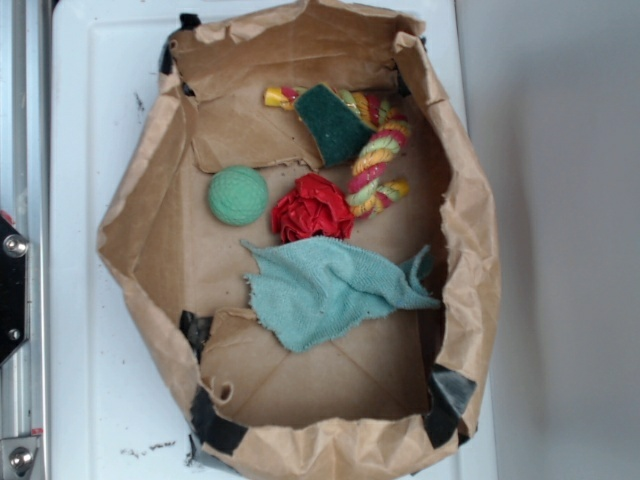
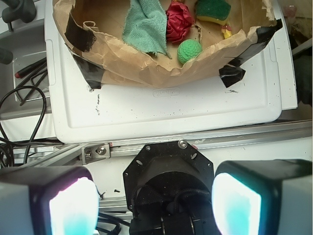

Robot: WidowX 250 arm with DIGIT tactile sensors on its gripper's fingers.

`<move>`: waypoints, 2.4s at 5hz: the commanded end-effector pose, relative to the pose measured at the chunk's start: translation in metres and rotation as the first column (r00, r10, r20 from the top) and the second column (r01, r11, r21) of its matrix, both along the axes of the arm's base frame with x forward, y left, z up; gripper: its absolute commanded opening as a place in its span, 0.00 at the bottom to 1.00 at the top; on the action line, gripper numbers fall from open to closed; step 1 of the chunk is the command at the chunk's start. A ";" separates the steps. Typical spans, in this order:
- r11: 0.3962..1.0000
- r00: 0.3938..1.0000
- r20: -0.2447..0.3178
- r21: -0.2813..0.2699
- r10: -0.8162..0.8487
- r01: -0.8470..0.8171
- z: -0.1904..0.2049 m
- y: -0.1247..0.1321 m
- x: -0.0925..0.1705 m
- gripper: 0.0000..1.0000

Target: Grab the green ball.

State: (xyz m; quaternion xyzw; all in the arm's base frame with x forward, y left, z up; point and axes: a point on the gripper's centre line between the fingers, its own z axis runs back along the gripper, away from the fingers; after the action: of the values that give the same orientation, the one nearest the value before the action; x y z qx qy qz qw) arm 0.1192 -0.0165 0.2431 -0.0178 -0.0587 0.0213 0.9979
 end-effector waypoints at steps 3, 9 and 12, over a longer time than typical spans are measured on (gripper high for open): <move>0.988 0.988 0.056 -0.032 -0.146 0.148 -0.022 0.013 0.061 1.00; 0.970 0.964 0.143 0.123 -0.226 0.209 -0.042 0.056 0.125 1.00; 0.969 0.965 0.146 0.151 -0.218 0.196 -0.104 0.055 0.133 1.00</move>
State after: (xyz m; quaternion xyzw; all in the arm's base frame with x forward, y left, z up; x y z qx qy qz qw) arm 0.2472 0.0405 0.1289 0.0390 -0.1243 -0.0872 0.9876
